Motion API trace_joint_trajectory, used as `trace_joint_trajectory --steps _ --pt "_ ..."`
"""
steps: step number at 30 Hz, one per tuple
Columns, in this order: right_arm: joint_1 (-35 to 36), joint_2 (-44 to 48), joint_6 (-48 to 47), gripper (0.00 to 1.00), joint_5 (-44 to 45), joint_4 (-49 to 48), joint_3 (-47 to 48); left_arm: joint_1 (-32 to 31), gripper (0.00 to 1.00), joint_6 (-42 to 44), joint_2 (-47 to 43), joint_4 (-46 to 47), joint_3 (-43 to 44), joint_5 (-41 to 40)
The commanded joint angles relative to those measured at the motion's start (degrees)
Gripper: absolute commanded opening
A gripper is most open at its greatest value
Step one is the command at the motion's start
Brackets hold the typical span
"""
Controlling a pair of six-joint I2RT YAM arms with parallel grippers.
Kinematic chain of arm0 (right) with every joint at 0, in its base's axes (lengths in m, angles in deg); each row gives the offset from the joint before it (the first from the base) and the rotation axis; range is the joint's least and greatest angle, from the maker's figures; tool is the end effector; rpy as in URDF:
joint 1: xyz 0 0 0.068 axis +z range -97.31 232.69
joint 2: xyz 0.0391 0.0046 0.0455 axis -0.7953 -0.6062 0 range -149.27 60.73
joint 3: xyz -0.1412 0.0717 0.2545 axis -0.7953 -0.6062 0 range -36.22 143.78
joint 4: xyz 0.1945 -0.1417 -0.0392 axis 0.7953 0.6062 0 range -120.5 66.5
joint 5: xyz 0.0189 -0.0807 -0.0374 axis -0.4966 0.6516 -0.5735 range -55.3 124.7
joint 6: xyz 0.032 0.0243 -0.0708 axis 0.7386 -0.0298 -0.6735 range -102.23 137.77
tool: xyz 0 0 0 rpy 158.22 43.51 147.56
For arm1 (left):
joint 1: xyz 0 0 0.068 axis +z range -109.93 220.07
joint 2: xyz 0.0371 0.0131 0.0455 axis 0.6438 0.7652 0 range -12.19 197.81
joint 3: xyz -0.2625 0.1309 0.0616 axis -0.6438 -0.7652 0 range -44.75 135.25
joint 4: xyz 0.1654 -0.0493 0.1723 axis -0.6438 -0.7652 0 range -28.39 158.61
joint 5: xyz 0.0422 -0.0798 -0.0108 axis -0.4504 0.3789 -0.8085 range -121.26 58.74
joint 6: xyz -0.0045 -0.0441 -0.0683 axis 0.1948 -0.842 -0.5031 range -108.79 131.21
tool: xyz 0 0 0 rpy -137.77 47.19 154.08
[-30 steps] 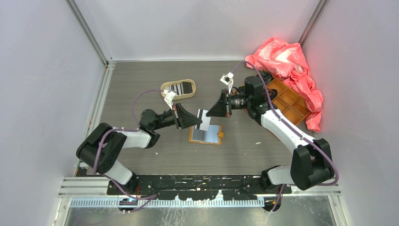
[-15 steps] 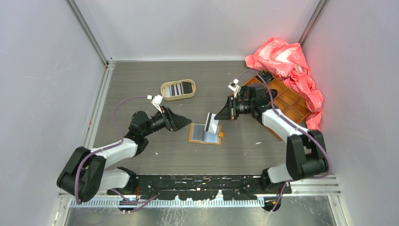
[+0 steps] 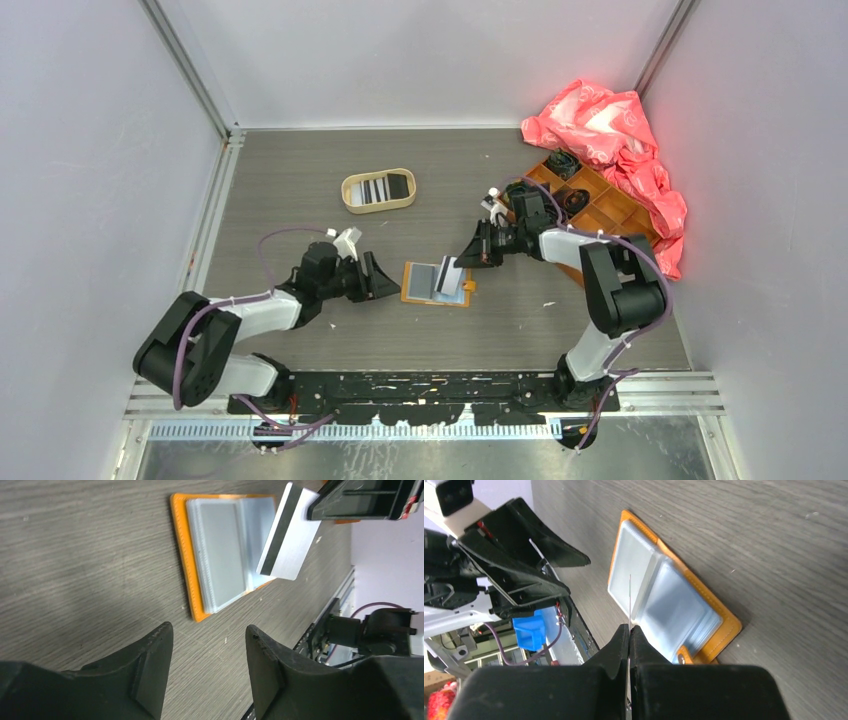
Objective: Put the credit cards into the card holder
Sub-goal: Insert the credit card into the card holder.
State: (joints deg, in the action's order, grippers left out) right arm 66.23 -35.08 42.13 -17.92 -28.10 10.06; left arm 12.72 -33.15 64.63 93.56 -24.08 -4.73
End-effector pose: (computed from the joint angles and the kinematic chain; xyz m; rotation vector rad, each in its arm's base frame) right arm 0.2922 0.1280 0.1787 -0.1852 2.4760 1.4189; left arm 0.2045 -0.1414 0.1721 -0.0377 2.3049 -1.1907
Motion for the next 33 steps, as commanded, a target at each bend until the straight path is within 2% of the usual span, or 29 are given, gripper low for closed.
trace_joint_trajectory --steps 1,12,16,22,33 --pt "0.6 -2.6 3.4 0.01 1.0 -5.8 0.4 -1.9 0.54 2.4 0.4 -3.9 2.8 -4.9" --pt "1.3 -7.3 4.0 0.01 0.7 -5.7 1.7 -4.6 0.43 2.6 5.3 -6.6 5.8 -7.8" --pt "0.8 -6.8 5.1 0.01 -2.2 -6.6 2.0 -4.8 0.40 3.0 6.5 -8.0 6.5 -8.4" --pt "-0.4 -4.3 6.6 0.01 -3.8 -8.9 0.8 -4.8 0.40 3.7 5.0 -11.0 6.6 -11.2" --pt "0.6 -5.5 7.9 0.01 -2.4 -10.6 0.7 -5.4 0.41 3.0 5.7 -9.8 7.1 -10.2"
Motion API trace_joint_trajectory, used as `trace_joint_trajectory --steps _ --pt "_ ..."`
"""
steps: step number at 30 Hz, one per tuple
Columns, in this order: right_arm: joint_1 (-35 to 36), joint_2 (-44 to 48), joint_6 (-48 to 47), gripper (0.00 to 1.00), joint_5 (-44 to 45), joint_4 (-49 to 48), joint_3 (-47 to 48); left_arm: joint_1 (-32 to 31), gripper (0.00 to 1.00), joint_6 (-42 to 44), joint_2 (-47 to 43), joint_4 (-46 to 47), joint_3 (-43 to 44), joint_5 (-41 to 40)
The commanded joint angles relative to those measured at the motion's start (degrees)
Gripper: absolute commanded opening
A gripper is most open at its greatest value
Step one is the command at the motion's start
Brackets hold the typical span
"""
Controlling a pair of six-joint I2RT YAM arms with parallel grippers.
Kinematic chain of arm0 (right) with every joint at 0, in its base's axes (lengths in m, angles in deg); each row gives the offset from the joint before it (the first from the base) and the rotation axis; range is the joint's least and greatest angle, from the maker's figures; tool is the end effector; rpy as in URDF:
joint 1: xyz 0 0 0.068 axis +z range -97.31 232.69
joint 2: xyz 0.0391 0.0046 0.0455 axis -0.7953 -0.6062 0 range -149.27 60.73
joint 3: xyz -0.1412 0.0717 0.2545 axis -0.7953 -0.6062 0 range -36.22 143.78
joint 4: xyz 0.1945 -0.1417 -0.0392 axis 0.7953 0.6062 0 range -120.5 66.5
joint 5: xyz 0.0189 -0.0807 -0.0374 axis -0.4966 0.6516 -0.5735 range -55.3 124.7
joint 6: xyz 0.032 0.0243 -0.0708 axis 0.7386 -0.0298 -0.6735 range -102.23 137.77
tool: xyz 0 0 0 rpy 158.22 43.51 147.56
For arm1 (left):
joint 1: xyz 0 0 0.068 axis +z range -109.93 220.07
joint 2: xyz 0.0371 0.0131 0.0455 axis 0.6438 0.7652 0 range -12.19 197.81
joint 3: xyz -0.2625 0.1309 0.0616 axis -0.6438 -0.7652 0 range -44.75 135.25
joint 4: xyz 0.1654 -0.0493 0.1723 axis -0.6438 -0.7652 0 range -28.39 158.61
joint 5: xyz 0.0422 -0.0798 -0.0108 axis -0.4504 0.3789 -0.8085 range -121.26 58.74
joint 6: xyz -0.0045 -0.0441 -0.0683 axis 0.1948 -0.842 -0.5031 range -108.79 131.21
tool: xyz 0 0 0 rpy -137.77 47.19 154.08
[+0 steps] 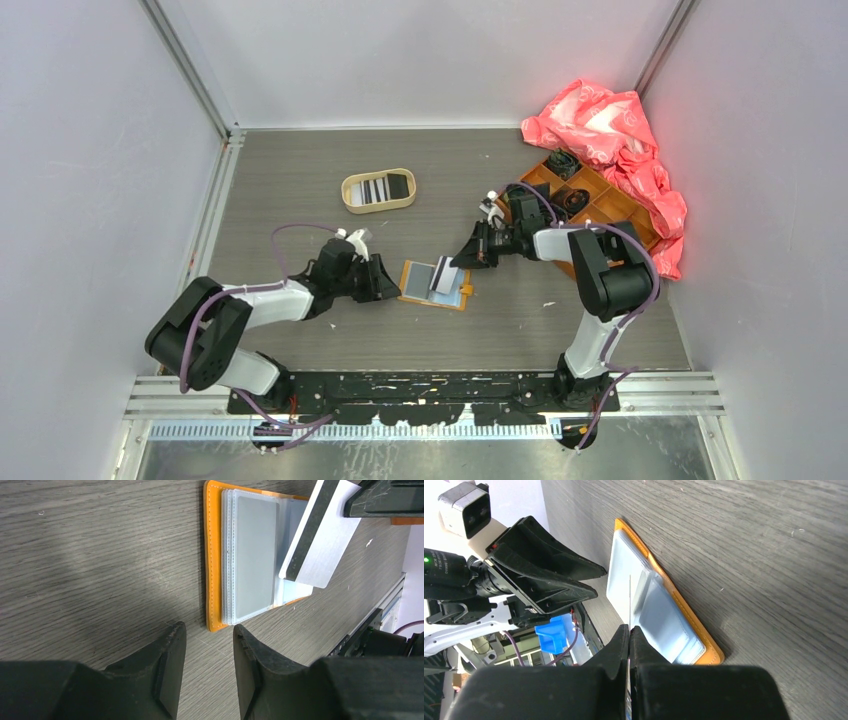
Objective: Put the credit cards into the card holder
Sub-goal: Insert the credit card into the card holder.
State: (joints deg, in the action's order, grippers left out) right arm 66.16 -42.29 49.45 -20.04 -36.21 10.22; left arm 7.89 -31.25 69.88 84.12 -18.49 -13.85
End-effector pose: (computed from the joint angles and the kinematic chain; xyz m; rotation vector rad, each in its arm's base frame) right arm 0.3102 0.1336 0.1530 -0.0579 2.5023 1.5127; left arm 0.2124 -0.1587 0.1576 -0.0463 2.4517 -0.9845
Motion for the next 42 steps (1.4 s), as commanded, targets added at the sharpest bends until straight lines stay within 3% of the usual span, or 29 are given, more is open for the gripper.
trace_joint_trajectory --steps 1,9,42 --pt "0.7 1.5 0.6 0.01 -0.1 -2.5 0.5 -0.7 0.41 1.0 0.8 -0.3 1.7 -1.1" --pt "0.9 0.1 -1.9 0.01 3.8 2.0 1.2 -1.2 0.41 1.0 2.6 -1.9 2.6 -1.9" --pt "4.4 -3.6 3.0 0.01 4.0 -2.1 0.3 -2.0 0.32 0.9 5.8 -2.9 4.4 -1.9"
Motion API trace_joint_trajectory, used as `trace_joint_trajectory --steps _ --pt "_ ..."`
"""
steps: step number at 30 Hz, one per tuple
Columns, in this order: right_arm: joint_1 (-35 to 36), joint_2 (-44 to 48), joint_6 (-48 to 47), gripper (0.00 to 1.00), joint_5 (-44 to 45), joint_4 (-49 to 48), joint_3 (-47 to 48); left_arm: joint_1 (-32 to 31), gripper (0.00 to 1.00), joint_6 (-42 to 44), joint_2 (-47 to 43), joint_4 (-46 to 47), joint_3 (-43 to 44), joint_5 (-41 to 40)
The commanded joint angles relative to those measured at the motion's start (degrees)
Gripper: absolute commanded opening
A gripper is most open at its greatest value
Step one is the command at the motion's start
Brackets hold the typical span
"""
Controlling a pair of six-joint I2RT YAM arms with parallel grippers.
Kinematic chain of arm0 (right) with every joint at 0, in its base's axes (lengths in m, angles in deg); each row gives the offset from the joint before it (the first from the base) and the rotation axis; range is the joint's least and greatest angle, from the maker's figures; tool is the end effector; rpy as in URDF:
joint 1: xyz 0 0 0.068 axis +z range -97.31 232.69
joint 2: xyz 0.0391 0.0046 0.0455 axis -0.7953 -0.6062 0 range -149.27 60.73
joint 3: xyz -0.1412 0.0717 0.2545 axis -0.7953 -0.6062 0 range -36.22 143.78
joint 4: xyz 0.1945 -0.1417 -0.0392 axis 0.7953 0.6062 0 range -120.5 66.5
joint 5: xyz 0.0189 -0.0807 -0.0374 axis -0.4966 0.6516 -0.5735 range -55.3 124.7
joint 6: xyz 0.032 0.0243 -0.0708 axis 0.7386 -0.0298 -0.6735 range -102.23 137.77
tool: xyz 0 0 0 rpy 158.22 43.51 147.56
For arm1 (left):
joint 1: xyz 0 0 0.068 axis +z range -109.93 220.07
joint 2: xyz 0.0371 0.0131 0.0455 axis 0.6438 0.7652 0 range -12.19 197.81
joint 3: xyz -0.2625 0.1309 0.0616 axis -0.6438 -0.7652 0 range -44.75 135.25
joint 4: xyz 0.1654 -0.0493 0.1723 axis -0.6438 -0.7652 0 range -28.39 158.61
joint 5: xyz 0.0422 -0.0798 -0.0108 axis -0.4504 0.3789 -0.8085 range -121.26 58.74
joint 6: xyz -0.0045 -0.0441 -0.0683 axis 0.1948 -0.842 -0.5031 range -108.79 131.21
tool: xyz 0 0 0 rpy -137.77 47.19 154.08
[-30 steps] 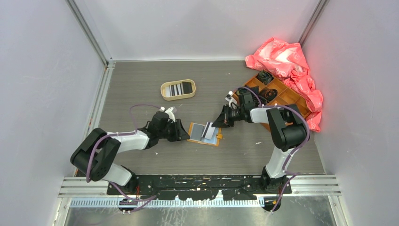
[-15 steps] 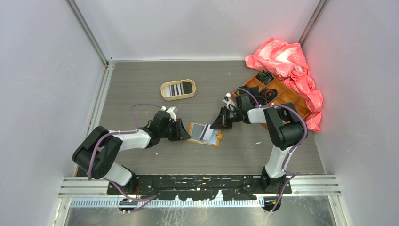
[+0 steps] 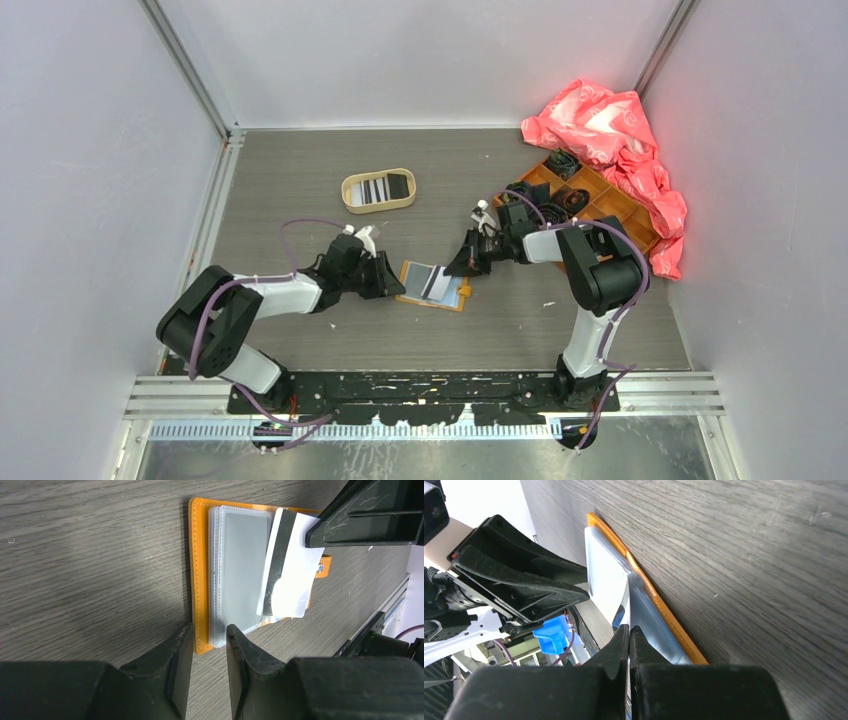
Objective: Put the credit cards into the card holder
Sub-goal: Insert the credit card into the card holder.
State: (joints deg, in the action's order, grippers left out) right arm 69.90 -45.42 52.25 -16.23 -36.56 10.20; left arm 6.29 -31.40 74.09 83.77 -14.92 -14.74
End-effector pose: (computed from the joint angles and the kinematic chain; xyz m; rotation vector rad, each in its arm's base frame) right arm 0.3059 0.1521 0.1332 -0.0115 2.6043 1.4710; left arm 0.2236 -0.1738 0.1558 -0.0282 2.4730 -0.9722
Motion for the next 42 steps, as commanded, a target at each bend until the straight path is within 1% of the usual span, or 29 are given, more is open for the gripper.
trace_joint_trajectory --steps 1,13,20,25,33,35,37,40,42 --pt "0.7 -0.5 0.2 0.01 0.1 -1.8 0.3 -0.4 0.32 1.1 1.8 -2.6 0.9 -1.0" --pt "2.1 -1.3 -0.8 0.01 -0.1 -0.7 1.0 -0.4 0.29 1.1 3.1 -3.1 1.8 -1.0" --pt "2.1 -1.3 1.9 0.01 1.6 -1.3 0.9 -0.4 0.28 1.1 3.7 -3.0 2.0 -0.6" --pt "2.2 -2.2 3.2 0.03 1.5 -2.9 1.0 -0.4 0.27 1.0 4.7 -2.2 2.3 0.3" --pt "3.0 -4.4 2.5 0.05 0.1 -2.0 2.7 -0.5 0.26 0.9 5.2 -2.1 2.7 0.8" --pt "3.0 -4.4 2.0 0.07 0.0 -1.4 3.0 -0.5 0.27 0.8 4.3 -2.5 2.5 0.3" --pt "2.9 -4.4 1.7 0.08 0.1 -1.0 3.1 -0.5 0.31 1.0 2.3 -3.6 2.3 -1.2" --pt "2.7 -4.5 1.1 0.09 0.3 -0.2 3.4 -0.4 0.37 3.5 -3.0 -7.0 2.3 -3.6" --pt "2.7 -4.5 0.8 0.10 0.4 0.1 3.6 -0.5 0.39 5.1 -7.5 -10.3 2.5 -5.2"
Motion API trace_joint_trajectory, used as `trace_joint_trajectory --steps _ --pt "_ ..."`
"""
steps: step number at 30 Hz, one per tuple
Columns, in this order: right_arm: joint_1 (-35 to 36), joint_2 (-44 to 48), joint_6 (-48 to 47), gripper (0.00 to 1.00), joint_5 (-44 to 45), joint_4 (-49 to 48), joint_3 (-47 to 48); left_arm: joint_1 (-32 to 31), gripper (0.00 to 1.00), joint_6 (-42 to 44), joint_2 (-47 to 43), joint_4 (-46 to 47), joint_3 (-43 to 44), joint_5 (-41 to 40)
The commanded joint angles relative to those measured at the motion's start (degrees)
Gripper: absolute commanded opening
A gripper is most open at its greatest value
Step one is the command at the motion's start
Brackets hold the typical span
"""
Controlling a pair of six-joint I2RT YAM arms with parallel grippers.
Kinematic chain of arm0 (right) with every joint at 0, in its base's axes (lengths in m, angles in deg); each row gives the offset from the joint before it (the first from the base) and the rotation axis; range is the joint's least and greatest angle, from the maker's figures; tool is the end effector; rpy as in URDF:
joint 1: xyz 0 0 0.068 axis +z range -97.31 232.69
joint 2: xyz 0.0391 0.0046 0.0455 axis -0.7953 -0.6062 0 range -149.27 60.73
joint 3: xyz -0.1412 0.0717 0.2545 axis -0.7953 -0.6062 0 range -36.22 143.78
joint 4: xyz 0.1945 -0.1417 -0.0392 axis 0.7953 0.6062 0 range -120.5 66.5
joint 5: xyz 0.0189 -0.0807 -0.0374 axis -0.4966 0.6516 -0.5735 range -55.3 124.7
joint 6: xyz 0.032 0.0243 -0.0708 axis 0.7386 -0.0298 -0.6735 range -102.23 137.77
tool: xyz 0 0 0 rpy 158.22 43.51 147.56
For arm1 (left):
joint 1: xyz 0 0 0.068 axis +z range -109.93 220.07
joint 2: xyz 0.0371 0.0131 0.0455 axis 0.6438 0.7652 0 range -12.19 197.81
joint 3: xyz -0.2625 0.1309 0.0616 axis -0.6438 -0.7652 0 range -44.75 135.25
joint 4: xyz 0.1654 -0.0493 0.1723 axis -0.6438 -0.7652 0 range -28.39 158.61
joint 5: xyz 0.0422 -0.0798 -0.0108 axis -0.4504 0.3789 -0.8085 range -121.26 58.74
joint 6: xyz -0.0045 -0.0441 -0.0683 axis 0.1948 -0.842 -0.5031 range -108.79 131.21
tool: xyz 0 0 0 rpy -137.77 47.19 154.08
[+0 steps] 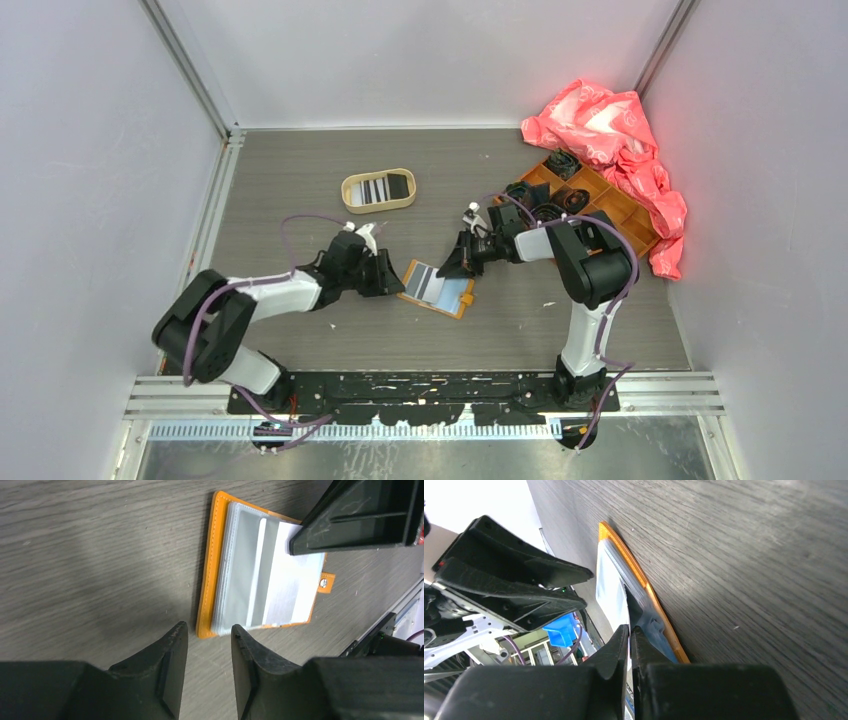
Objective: Put the credit cards into the card holder
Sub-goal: Insert the credit card into the card holder.
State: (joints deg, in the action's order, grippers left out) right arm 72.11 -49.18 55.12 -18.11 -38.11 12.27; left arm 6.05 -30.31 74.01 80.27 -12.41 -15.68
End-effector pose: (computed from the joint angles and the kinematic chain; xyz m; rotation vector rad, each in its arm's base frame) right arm 0.3106 0.1691 0.1238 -0.0118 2.6365 1.5412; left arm 0.2278 -0.1767 0.1619 -0.0121 2.4820 -0.9402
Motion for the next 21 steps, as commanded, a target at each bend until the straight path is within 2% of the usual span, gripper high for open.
trace_joint_trajectory --steps 1,4,6,8,10,13,16,19,21 --pt "0.5 -0.7 -2.2 0.10 2.2 1.8 1.6 -0.6 0.40 4.8 -9.8 -8.3 0.3 -5.1" --pt "0.5 -0.8 -2.4 0.11 2.2 2.1 1.7 -3.6 0.42 7.3 -14.4 -13.0 2.3 -8.6" --pt "0.5 -1.0 -2.4 0.11 2.1 2.2 1.8 -8.0 0.44 9.8 -15.1 -16.8 4.9 -13.1" --pt "0.5 -1.1 -2.4 0.12 2.0 2.3 1.9 -13.5 0.45 13.7 -14.0 -20.8 8.6 -21.1" --pt "0.5 -0.9 -2.6 0.12 2.0 2.6 2.0 -19.3 0.52 18.6 -11.0 -25.4 13.6 -27.6" --pt "0.5 -0.8 -2.9 0.12 2.0 2.8 2.0 -23.6 0.58 24.9 -7.2 -30.2 18.7 -33.3" --pt "0.5 -1.0 -2.9 0.12 1.9 3.0 2.2 -24.0 0.60 25.8 -5.3 -28.5 20.4 -31.4" --pt "0.5 -1.2 -3.1 0.12 1.9 3.1 2.3 -24.0 0.67 24.1 -4.1 -22.7 20.1 -27.7" --pt "0.5 -1.2 -3.2 0.12 1.8 3.2 2.3 -24.0 0.66 22.2 -2.8 -20.3 20.9 -23.8"
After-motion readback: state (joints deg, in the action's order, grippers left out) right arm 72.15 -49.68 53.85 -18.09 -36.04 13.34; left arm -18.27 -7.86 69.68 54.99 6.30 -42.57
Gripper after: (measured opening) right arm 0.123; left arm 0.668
